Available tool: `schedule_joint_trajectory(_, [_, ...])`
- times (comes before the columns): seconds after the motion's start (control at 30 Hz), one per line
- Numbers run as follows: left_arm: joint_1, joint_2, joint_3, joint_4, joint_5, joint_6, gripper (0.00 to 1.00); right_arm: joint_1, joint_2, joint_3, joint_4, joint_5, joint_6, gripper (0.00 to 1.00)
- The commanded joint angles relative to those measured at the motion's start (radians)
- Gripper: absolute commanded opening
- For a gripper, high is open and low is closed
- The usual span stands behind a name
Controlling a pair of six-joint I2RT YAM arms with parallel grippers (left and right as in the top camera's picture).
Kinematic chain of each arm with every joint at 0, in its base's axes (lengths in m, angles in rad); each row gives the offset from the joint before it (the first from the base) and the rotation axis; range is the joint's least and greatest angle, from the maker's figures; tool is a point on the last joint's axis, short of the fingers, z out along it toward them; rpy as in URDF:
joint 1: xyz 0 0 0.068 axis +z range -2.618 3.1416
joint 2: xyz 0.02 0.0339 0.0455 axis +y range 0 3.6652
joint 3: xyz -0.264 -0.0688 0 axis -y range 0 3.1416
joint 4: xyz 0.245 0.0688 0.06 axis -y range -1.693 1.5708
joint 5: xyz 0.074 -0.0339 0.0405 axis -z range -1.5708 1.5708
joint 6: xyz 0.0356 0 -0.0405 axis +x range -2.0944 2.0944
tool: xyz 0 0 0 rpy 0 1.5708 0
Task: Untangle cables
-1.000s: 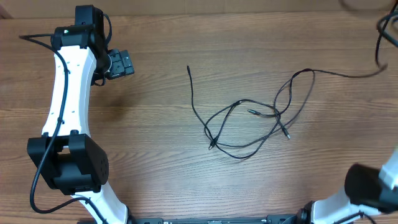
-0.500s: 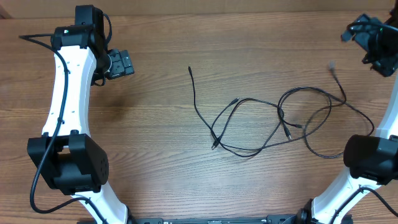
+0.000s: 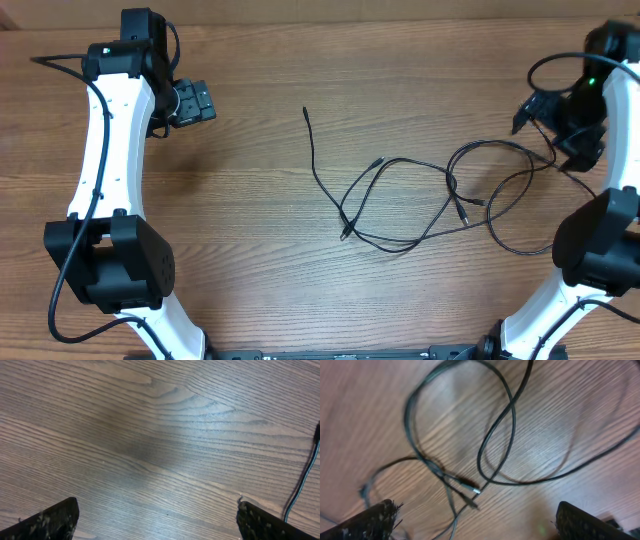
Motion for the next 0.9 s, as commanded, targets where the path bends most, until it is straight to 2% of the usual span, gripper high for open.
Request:
schedule_joint_trajectory(0.0, [-0.004, 0.013, 0.011, 0.001, -0.005, -0.010, 1.00, -0.002, -0.004, -0.111, 0.070, -0.005, -0.007, 1.00])
schedule_joint_trajectory(0.3, [-0.004, 0.013, 0.011, 0.001, -0.005, -0.010, 1.00, 0.000, -0.004, -0.340, 0.235, -0.060, -0.055, 1.00])
schedule_joint_trajectory(0.4, [-0.004, 0.013, 0.011, 0.001, -0.005, -0.010, 1.00, 0.000, -0.004, -0.389, 0.286, -0.119, -0.066, 1.00])
schedule_joint_trajectory(0.43, [-0.004, 0.013, 0.011, 0.001, -0.005, -0.010, 1.00, 0.000, -0.004, -0.407, 0.307, -0.215, -0.126, 1.00])
schedule_joint_trajectory(0.53, [-0.004, 0.013, 0.011, 0.001, -0.005, -0.010, 1.00, 0.000, -0.004, -0.408, 0.291, -0.292, -0.138, 1.00])
schedule_joint_trajectory(0.63, [-0.004, 0.013, 0.011, 0.001, -0.005, -0.010, 1.00, 0.000, -0.004, -0.408, 0.286, -0.267, -0.138, 1.00])
schedule_joint_trajectory(0.83, [-0.004, 0.013, 0.011, 0.001, -0.005, -0.010, 1.00, 0.000, -0.004, -0.442, 0.330, -0.078, -0.133, 0.96])
schedule_joint_trajectory(0.87, [-0.004, 0.013, 0.011, 0.001, -0.005, -0.010, 1.00, -0.001, -0.004, -0.449, 0.334, -0.072, -0.126, 0.92])
